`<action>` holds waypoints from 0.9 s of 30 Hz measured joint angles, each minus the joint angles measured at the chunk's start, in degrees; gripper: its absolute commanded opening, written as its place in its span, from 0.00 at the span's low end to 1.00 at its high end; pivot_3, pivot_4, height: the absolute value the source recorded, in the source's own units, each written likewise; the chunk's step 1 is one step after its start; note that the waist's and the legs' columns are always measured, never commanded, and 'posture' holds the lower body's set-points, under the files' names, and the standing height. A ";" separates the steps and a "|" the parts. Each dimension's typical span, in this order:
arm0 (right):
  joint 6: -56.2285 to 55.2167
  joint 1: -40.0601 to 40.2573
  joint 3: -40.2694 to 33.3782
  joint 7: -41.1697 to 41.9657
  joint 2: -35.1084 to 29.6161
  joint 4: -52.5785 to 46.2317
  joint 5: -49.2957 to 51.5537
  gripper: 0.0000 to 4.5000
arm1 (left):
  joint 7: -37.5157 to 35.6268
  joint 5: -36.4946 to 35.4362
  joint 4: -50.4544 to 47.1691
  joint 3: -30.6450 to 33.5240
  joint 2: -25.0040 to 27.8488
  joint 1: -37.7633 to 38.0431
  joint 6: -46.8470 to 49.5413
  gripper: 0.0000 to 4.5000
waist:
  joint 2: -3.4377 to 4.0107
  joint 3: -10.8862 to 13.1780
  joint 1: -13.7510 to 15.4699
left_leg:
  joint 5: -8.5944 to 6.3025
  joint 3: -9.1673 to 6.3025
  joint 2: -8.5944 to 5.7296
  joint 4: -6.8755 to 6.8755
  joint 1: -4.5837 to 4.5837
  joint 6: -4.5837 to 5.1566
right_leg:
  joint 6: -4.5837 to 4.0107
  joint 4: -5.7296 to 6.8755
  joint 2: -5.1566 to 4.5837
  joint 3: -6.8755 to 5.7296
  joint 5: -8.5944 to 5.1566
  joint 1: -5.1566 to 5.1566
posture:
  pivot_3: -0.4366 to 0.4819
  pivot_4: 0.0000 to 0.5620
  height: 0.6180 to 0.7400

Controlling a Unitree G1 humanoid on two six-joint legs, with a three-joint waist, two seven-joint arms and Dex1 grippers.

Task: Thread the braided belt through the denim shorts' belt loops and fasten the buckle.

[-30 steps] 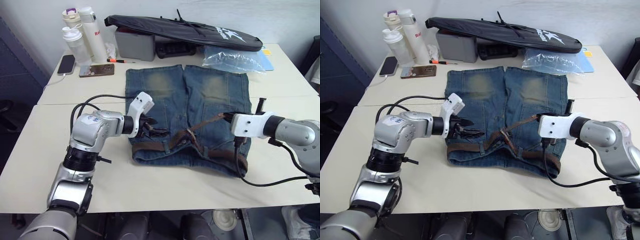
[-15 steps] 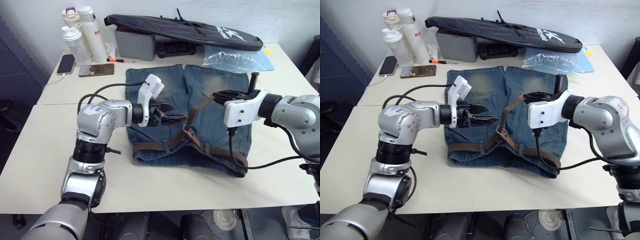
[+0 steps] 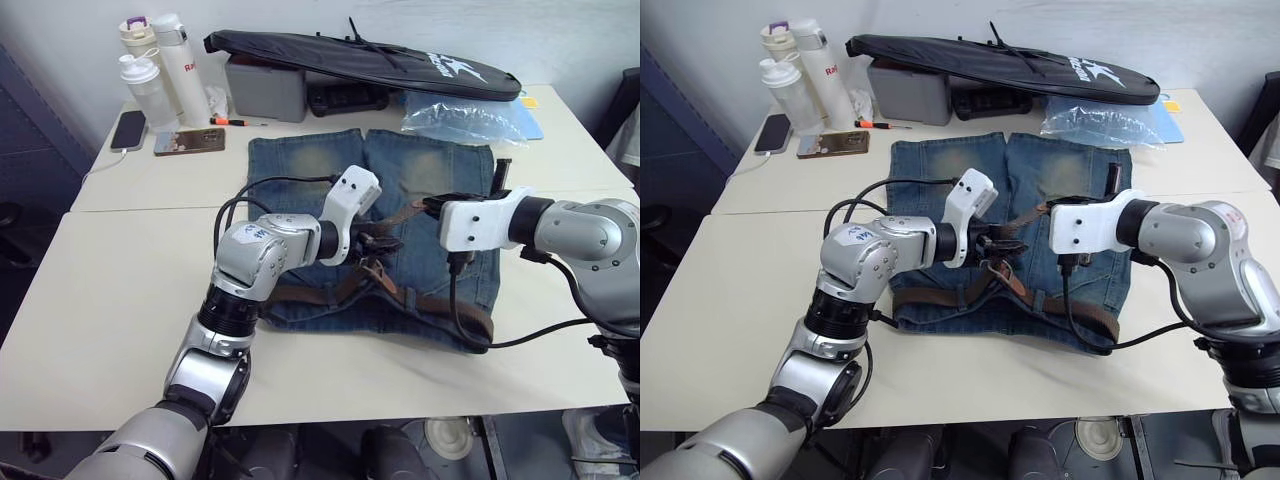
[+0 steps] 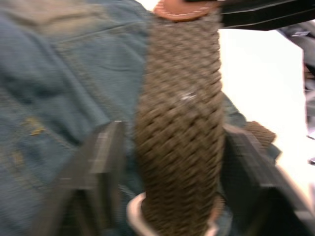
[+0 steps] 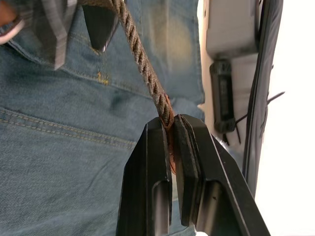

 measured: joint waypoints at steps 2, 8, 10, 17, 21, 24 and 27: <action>1.63 0.13 0.00 0.05 0.00 -0.01 -0.06 0.00 | 0.52 0.17 -0.02 0.13 -0.10 0.00 -0.83 0.52 | 0.00 0.00 0.02 | 0.00 0.00 0.00 0.00 0.00 0.00 | 0.00 -0.01 0.00 0.00 0.00 0.00 | 0.48 0.27 1.00; 7.55 1.51 0.00 1.15 -0.43 -0.63 -0.10 0.00 | 1.52 0.60 -0.85 0.07 0.03 -0.02 -1.85 0.52 | 0.00 0.00 0.10 | 0.00 0.01 -0.01 0.01 -0.01 -0.01 | 0.00 -0.01 0.00 0.00 0.00 0.00 | 0.48 0.27 1.00; 9.19 1.69 0.00 1.40 -0.42 -1.02 -0.10 0.00 | 1.92 1.33 -1.24 -0.79 0.11 -0.02 -2.13 0.52 | 0.00 0.00 0.08 | 0.00 0.01 -0.01 0.01 -0.01 -0.01 | 0.00 -0.01 0.00 0.01 0.00 0.00 | 0.48 0.27 1.00; 12.00 1.72 0.01 1.75 -0.42 -2.47 -0.06 0.00 | 2.62 2.95 -2.72 -3.47 -0.47 0.03 -2.57 0.52 | 0.00 0.00 0.08 | -0.01 0.02 -0.01 0.02 0.00 -0.02 | 0.00 -0.05 0.00 0.01 0.00 0.00 | 0.48 0.27 1.00; 13.00 1.78 0.01 1.76 -0.42 -3.18 -0.04 0.00 | 2.54 4.00 -2.68 -5.04 -0.46 0.03 -2.60 0.34 | 0.00 0.00 0.09 | -0.01 0.02 -0.01 0.02 -0.01 -0.02 | 0.00 -0.05 0.00 0.02 0.00 0.00 | 0.48 0.27 1.00; 13.88 2.31 0.01 1.81 -0.42 -3.57 -0.04 0.00 | 2.51 4.27 -2.60 -5.00 -0.78 0.03 -2.62 0.04 | 0.00 0.00 0.10 | -0.01 0.02 -0.01 0.02 0.00 -0.02 | 0.00 -0.05 0.00 0.01 0.00 0.00 | 0.48 0.27 1.00; 14.61 2.89 0.01 2.00 -0.42 -4.12 0.01 0.00 | 2.45 4.26 -2.43 -4.80 -0.92 0.03 -2.60 0.01 | 0.00 0.00 0.09 | -0.01 0.01 -0.01 0.02 -0.01 -0.02 | 0.00 -0.06 0.00 0.02 0.00 0.00 | 0.48 0.27 1.00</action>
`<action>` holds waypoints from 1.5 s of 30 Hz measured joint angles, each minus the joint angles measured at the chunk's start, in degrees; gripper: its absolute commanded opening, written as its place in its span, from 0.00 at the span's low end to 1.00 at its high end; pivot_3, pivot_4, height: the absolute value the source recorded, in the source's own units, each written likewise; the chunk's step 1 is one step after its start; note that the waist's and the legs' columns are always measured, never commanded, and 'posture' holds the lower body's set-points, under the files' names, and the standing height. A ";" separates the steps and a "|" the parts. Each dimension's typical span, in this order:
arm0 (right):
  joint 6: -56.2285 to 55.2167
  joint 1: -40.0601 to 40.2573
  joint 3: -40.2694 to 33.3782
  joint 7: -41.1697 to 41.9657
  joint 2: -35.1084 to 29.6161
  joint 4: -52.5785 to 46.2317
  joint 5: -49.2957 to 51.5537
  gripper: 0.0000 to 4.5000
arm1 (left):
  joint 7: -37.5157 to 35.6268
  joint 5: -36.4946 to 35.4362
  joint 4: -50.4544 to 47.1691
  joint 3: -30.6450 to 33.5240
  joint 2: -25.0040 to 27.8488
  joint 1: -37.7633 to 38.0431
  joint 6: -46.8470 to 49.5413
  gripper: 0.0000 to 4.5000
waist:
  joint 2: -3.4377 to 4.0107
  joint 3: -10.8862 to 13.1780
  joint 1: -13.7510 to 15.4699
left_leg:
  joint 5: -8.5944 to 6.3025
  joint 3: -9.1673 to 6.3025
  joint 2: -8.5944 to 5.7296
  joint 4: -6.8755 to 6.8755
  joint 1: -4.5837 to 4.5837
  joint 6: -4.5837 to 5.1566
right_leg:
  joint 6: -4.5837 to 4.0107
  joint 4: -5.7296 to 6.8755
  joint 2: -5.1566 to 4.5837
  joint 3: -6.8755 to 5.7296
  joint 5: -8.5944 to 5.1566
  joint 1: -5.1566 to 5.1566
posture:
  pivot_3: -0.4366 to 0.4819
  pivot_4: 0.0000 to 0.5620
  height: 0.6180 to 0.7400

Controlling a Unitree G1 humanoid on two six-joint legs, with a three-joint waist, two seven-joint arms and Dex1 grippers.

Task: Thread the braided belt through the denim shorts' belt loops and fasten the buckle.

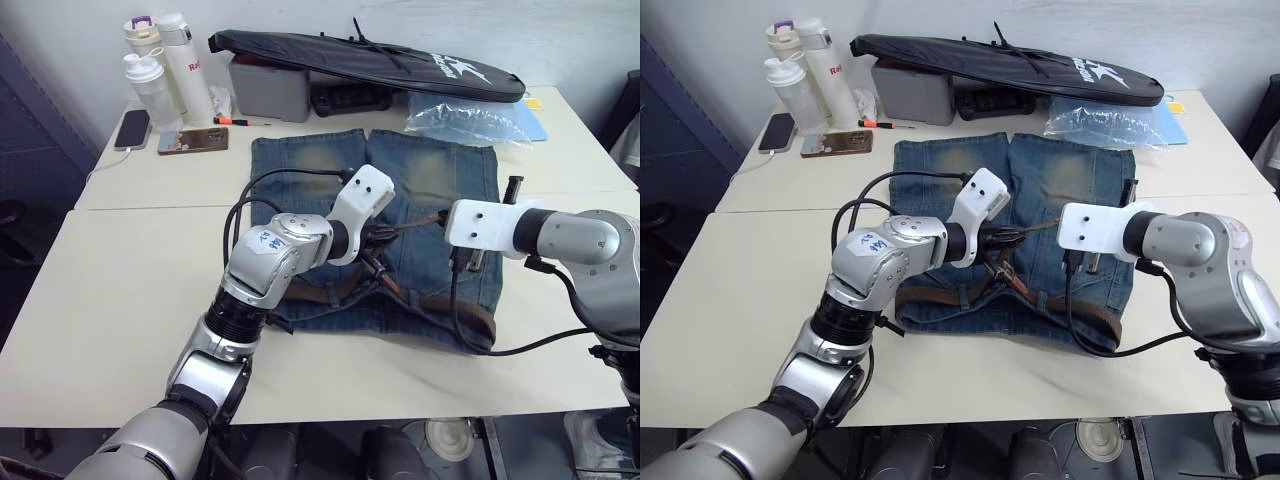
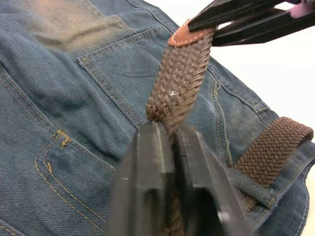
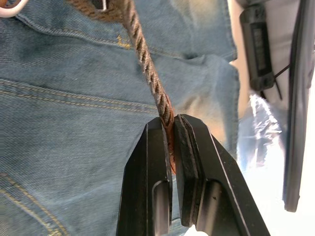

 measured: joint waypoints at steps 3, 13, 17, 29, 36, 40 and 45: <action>1.30 0.09 -0.43 -0.27 1.13 -0.31 0.64 0.19 | 0.07 -0.24 0.05 1.58 -0.66 0.07 0.87 0.00 | 0.00 0.00 0.00 | 0.00 -0.01 0.01 0.00 0.00 0.00 | 0.00 0.01 0.01 -0.01 0.00 0.00 | 0.48 0.27 1.00; 24.70 1.34 -12.63 2.09 7.44 -10.30 23.05 0.98 | 6.76 -6.39 2.40 23.27 -9.35 3.04 13.52 0.00 | -0.04 0.02 0.09 | -0.02 -0.08 0.01 0.07 -0.01 0.02 | 0.00 0.05 0.00 -0.10 0.00 0.04 | 0.48 0.27 1.00; 32.36 1.88 -14.69 0.98 8.23 -12.22 29.21 0.98 | 11.05 -6.92 2.37 31.04 -12.54 3.06 17.14 0.00 | -0.04 0.02 0.10 | -0.03 -0.04 0.01 0.06 -0.01 0.04 | 0.00 0.04 0.00 -0.09 0.00 0.02 | 0.48 0.27 1.00; 46.11 0.27 -13.25 -10.60 21.67 -8.85 40.90 0.04 | 19.16 -10.12 0.53 48.90 -14.04 1.05 27.56 0.00 | -0.08 0.04 -0.13 | -0.09 -0.05 0.06 0.03 0.03 -0.07 | 0.00 0.18 0.06 0.02 0.00 -0.06 | 0.48 0.27 1.00; 45.91 0.42 -7.65 -13.32 24.19 -3.43 41.36 0.02 | 21.84 -11.77 -0.86 49.60 -14.46 -0.98 28.28 0.00 | -0.07 0.03 -0.06 | -0.09 -0.05 0.04 0.02 0.04 -0.08 | 0.01 0.23 0.05 0.12 0.01 -0.07 | 0.48 0.27 1.00; 44.28 2.96 -3.10 -12.09 22.85 -2.24 41.13 0.02 | 23.25 -14.57 -1.19 50.50 -14.49 -1.02 28.37 0.00 | -0.06 0.03 -0.13 | -0.13 -0.03 0.09 -0.03 0.08 -0.14 | 0.01 0.22 0.10 0.14 0.01 -0.08 | 0.48 0.27 1.00; 40.02 5.25 2.04 -10.55 19.82 -0.97 38.85 0.02 | 27.00 -19.56 -0.64 55.37 -14.67 -1.49 28.96 0.00 | -0.10 0.04 -0.18 | -0.16 -0.02 0.13 -0.02 0.25 -0.17 | 0.01 0.14 0.12 0.27 0.00 -0.04 | 0.48 0.27 1.00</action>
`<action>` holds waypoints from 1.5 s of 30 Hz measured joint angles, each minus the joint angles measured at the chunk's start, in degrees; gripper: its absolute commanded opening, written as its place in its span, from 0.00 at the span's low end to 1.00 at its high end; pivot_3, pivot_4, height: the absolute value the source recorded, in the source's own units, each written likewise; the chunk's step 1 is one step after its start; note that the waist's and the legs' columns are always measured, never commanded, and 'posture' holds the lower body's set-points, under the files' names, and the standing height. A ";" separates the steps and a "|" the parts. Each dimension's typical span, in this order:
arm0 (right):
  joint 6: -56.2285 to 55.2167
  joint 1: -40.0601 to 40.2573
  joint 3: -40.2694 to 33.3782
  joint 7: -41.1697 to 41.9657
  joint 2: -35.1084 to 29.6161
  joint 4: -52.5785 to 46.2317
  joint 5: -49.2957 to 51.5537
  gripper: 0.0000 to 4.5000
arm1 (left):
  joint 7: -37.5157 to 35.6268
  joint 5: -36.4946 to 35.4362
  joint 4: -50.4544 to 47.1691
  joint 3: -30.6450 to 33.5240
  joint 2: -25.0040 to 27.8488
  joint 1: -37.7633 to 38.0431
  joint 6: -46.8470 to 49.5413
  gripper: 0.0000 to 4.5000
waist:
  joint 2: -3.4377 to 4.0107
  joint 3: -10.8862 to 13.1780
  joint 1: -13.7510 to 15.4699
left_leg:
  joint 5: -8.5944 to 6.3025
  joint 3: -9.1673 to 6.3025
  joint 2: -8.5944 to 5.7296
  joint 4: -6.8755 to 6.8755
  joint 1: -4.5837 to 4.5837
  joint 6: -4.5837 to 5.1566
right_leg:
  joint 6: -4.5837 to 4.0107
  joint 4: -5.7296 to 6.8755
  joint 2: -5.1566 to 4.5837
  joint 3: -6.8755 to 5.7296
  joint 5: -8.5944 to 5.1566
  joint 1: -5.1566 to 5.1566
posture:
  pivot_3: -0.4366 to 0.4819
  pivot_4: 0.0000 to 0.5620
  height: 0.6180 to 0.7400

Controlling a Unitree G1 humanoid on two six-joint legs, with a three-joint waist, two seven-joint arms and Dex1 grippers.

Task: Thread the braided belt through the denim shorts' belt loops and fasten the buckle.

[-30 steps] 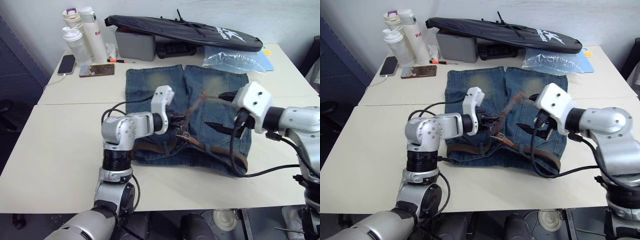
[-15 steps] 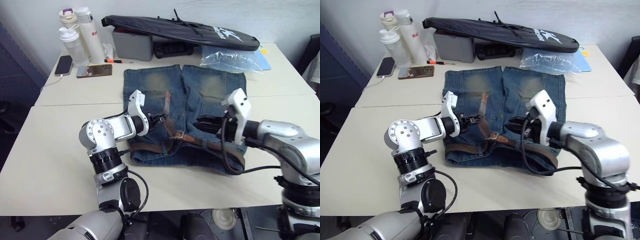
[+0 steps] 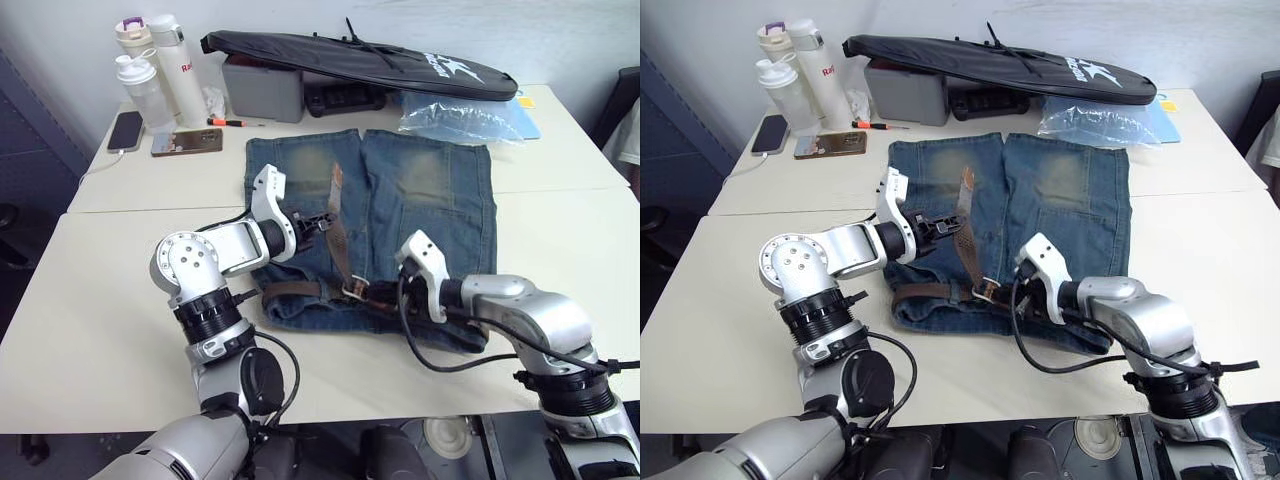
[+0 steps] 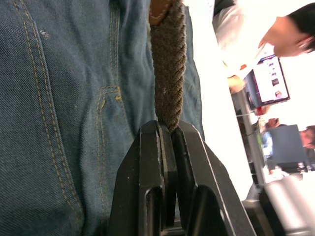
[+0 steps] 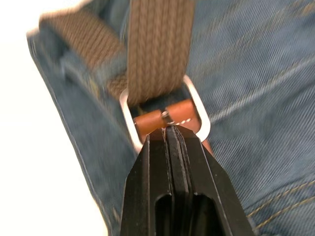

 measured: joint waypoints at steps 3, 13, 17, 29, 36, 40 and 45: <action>-2.55 0.45 1.68 0.54 -0.95 0.43 -0.96 0.02 | 4.20 -3.58 0.93 6.88 -0.40 -1.67 0.16 0.00 | -0.12 -0.02 0.09 | -0.05 -0.01 0.04 0.00 0.13 -0.08 | 0.00 -0.01 0.02 0.01 0.00 0.11 | 0.48 0.27 1.00; -9.37 -0.04 7.56 2.06 -5.13 0.56 -6.05 0.02 | 20.49 -17.93 2.59 12.65 -0.48 -1.72 0.16 0.00 | -0.71 -0.06 0.35 | -0.36 -0.02 0.06 0.05 0.53 -0.50 | 0.02 -0.19 0.03 0.09 -0.01 0.59 | 0.48 0.27 1.00; -9.30 -0.53 6.56 1.99 -3.62 1.03 -5.58 0.02 | 25.13 -22.83 2.59 12.64 -0.47 -1.38 0.15 0.00 | -0.72 -0.05 0.29 | -0.41 -0.01 0.14 0.06 0.54 -0.58 | 0.01 -0.21 0.10 0.10 -0.01 0.60 | 0.48 0.27 1.00; -4.06 -2.84 4.20 1.39 1.98 3.20 -2.16 0.02 | 31.34 -29.35 2.59 12.11 -0.43 -0.76 -1.01 0.00 | -0.71 -0.04 0.02 | -0.56 0.24 1.19 0.06 0.52 -0.81 | -0.15 -0.39 1.09 0.38 0.04 0.34 | 0.48 0.27 1.00; -5.31 -5.00 5.17 2.49 3.44 5.92 -2.39 0.02 | 35.13 -34.84 2.59 8.99 -0.17 0.17 -4.04 0.00 | -0.72 -0.03 0.04 | -0.56 0.50 1.18 0.06 0.47 -0.81 | -0.16 -0.25 1.07 0.69 0.05 0.10 | 0.48 0.27 1.00; -7.23 -6.69 5.36 3.64 3.66 7.81 -2.77 0.02 | 37.90 -39.25 2.59 5.81 0.06 0.84 -6.73 0.00 | -0.71 -0.03 0.06 | -0.56 0.54 1.19 0.06 0.47 -0.81 | -0.16 -0.24 1.07 0.74 0.05 0.08 | 0.48 0.27 1.00; -8.79 -8.61 5.69 5.07 3.77 8.91 -3.11 0.02 | 41.38 -47.30 1.87 -0.69 1.13 9.99 -11.75 0.00 | -0.56 -0.10 -0.18 | -0.69 0.81 1.22 0.07 0.63 -0.82 | -0.16 -0.19 1.05 0.95 0.05 0.10 | 0.48 0.27 1.00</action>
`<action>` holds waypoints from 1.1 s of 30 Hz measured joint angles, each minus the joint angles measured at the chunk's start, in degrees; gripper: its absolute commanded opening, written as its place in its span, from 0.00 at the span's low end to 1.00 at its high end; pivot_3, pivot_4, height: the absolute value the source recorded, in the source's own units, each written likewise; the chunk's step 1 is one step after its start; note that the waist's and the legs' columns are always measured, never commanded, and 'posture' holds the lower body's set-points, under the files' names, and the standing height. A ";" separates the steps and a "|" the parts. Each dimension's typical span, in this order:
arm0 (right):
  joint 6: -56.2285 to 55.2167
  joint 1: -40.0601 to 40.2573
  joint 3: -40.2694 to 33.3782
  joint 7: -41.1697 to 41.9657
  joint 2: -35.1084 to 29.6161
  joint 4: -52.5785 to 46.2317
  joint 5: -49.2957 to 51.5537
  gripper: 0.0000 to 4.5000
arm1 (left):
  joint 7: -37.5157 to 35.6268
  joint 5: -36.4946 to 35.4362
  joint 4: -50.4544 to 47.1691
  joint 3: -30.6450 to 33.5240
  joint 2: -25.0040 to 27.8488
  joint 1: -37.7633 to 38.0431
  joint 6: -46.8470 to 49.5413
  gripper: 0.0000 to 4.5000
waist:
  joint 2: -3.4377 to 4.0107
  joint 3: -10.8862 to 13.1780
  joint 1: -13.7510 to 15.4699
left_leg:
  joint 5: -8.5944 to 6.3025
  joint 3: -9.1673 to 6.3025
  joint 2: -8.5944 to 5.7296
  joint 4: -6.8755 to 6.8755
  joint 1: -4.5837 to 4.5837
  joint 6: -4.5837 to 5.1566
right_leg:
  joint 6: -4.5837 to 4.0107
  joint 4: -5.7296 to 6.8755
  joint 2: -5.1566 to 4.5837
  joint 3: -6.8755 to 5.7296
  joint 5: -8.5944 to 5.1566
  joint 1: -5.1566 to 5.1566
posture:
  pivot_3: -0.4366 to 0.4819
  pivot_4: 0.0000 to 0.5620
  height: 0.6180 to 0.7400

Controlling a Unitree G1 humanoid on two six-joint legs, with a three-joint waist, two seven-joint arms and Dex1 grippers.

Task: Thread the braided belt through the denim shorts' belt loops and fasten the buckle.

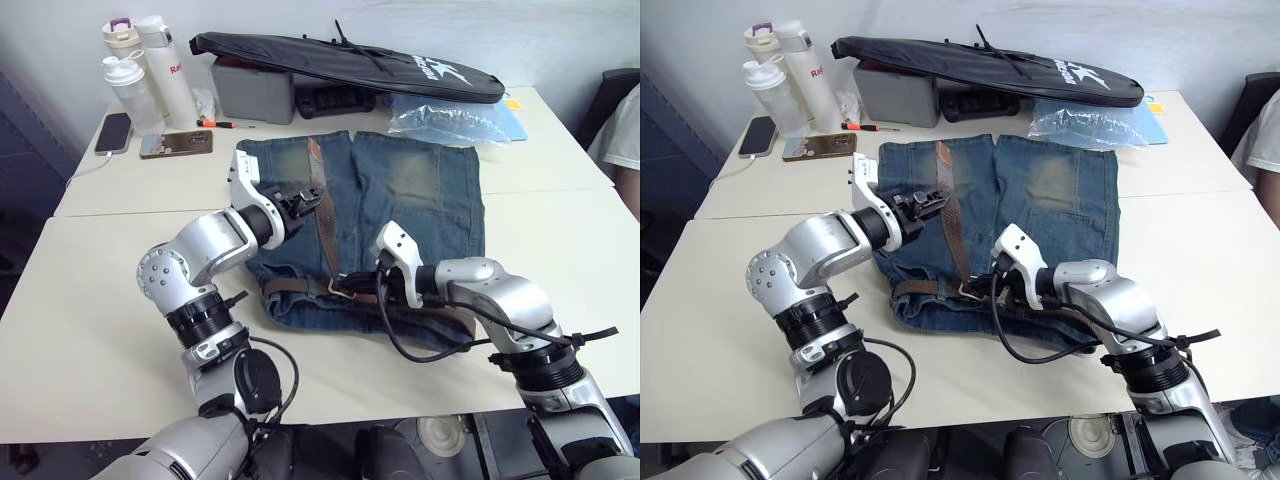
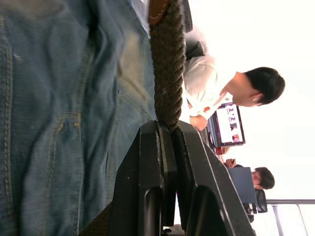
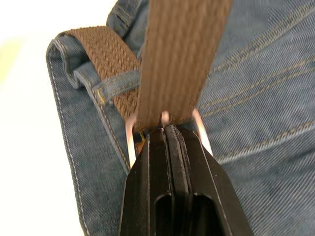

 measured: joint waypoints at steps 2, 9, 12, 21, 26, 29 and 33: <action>0.03 -0.36 -0.03 0.28 0.03 0.44 0.00 0.02 | 2.36 -2.45 0.93 -2.20 0.17 5.25 -3.42 0.00 | -0.23 0.16 0.21 | 0.01 -0.07 0.17 0.08 -0.11 0.02 | -0.05 0.00 0.12 -0.04 0.03 -0.10 | 0.48 0.27 1.00; -0.74 -0.96 1.69 0.71 1.31 2.18 -0.97 0.02 | 5.45 -12.51 0.30 -12.87 4.49 7.38 -12.68 0.00 | -0.19 0.16 0.38 | -0.02 -0.01 0.15 0.15 -0.13 0.06 | -0.27 -0.24 0.14 0.02 0.15 0.02 | 0.48 0.27 1.00; -0.71 -0.96 1.53 0.90 1.27 2.24 -0.85 0.02 | 5.54 -15.31 0.39 -16.38 9.05 8.23 -16.06 0.00 | -0.18 0.15 0.18 | -0.02 0.00 0.25 0.05 -0.11 0.06 | -0.27 -0.28 0.24 0.03 0.16 -0.02 | 0.48 0.27 1.00; 2.19 -2.08 -3.04 1.42 0.64 2.16 2.16 0.02 | 4.27 -19.76 0.59 -21.53 19.13 10.65 -21.83 0.00 | -0.11 0.17 0.26 | -0.03 0.00 0.32 0.05 -0.12 0.06 | -0.37 -0.35 0.32 0.05 0.20 -0.01 | 0.48 0.27 1.00; 3.35 -2.90 -5.11 1.38 0.74 2.02 3.89 0.02 | 2.93 -21.34 0.56 -25.16 22.56 12.58 -23.61 0.00 | -0.10 0.18 0.25 | -0.03 -0.01 0.35 0.00 -0.12 0.06 | -0.39 -0.38 0.33 0.05 0.20 -0.03 | 0.48 0.27 1.00; 3.34 -2.73 -3.83 1.94 -0.55 2.03 3.29 0.02 | 2.43 -21.92 0.45 -26.14 24.57 13.59 -24.60 0.00 | -0.06 0.20 0.24 | -0.03 0.00 0.35 0.00 -0.12 0.06 | -0.40 -0.38 0.33 0.06 0.19 -0.04 | 0.48 0.27 1.00; 2.54 -2.16 -0.15 2.32 -0.81 2.27 1.17 0.02 | 1.61 -22.12 0.37 -27.78 26.48 13.92 -25.85 0.00 | -0.03 0.22 0.24 | -0.03 0.00 0.35 -0.01 -0.12 0.06 | -0.42 -0.38 0.33 0.07 0.18 -0.05 | 0.48 0.27 1.00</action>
